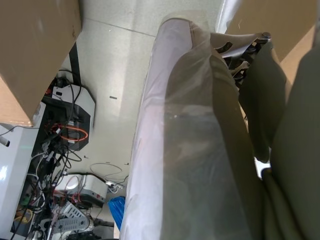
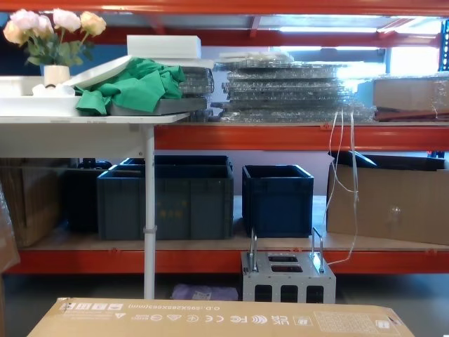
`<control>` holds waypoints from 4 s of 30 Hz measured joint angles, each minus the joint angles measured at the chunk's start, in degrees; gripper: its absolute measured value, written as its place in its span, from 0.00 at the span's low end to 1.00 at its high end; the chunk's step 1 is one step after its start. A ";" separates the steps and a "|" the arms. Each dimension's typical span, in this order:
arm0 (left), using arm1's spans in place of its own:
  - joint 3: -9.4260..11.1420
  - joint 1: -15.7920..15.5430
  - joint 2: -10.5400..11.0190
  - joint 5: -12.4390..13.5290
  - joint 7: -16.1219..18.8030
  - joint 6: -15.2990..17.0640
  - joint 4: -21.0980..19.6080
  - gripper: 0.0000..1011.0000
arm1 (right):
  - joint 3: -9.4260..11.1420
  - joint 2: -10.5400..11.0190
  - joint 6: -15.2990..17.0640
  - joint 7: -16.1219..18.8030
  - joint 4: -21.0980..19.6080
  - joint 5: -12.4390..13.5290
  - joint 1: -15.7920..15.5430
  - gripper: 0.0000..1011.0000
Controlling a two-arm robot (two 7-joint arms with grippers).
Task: Use one hand to grasp the basket and place it at the designated location.
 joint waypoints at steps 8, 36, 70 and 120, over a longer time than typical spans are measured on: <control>0.00 0.00 0.00 0.00 0.00 0.00 0.00 0.00 | 0.49 -1.15 -1.27 0.47 1.49 -0.59 -0.26 0.11; 0.00 0.00 0.00 0.00 0.00 0.00 0.01 0.00 | 0.59 -3.71 -3.20 2.74 4.50 -1.94 -1.53 0.11; 0.00 0.00 0.00 0.00 0.00 0.00 0.00 0.00 | 0.03 -3.77 -4.17 2.51 4.05 -1.82 -0.90 0.99; 0.00 0.00 0.00 0.00 0.00 0.00 0.00 0.00 | 7.35 2.94 0.77 1.49 -5.29 -1.07 -0.63 0.99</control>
